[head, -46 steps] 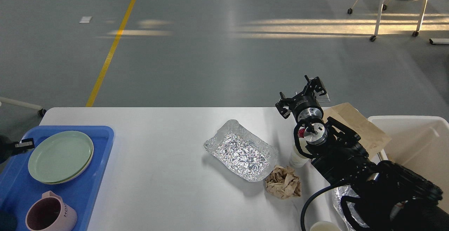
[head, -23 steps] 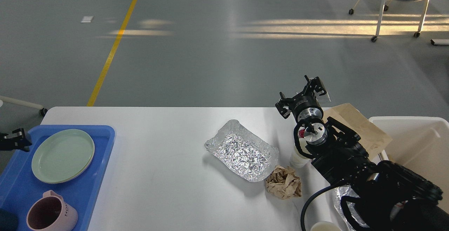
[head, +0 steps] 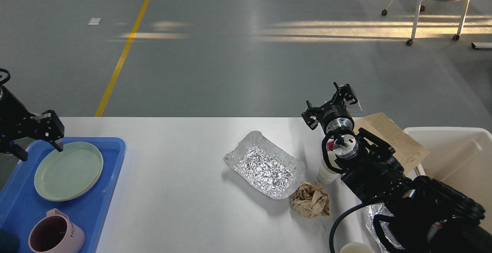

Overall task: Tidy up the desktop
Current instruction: 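Open the left gripper and release the green plate on the tray, then raise the left gripper up and away from the blue tray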

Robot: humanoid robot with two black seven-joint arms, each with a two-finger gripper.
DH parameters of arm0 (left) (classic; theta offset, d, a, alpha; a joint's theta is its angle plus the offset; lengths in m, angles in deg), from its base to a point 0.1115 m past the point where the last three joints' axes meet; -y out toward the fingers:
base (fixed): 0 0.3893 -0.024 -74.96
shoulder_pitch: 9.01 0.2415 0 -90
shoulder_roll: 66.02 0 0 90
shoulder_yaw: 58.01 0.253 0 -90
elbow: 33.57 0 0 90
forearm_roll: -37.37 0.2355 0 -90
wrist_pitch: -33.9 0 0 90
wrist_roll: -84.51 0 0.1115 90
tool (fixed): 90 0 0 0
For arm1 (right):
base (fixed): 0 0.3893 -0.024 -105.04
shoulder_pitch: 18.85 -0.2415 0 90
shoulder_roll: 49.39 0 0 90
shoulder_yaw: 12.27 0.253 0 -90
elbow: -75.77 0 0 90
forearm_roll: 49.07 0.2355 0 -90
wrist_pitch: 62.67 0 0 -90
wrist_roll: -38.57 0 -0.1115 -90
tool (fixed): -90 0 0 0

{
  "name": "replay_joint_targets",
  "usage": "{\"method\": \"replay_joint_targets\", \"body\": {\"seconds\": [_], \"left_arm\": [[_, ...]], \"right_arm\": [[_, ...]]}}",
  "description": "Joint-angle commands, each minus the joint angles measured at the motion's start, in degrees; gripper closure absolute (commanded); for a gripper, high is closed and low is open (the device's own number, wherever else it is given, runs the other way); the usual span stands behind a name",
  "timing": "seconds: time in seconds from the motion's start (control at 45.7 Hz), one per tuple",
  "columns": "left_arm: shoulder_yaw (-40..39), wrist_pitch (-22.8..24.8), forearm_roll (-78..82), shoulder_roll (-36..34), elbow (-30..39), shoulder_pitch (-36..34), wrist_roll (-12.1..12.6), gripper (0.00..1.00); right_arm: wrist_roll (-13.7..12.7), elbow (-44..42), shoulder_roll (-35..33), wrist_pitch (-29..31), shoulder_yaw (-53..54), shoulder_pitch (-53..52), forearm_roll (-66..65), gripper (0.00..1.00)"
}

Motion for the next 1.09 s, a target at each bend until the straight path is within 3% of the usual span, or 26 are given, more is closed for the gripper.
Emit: {"method": "replay_joint_targets", "body": {"seconds": [0.0,0.372,1.073], "left_arm": [[1.52,0.06,-0.15,4.23,-0.05,-6.45,-2.45,0.28],[1.08,0.06,-2.08,14.69,0.82,-22.19,-4.73,0.28],[0.64,0.06,-2.17,17.69,18.31,-48.03,-4.12,0.27]], "right_arm": [[0.0,-0.01,0.0,0.0,0.0,0.0,0.0,0.0],[0.0,-0.01,0.0,0.0,0.0,0.0,0.0,0.0],[0.0,-0.01,0.0,0.0,0.0,0.0,0.0,0.0]]}}
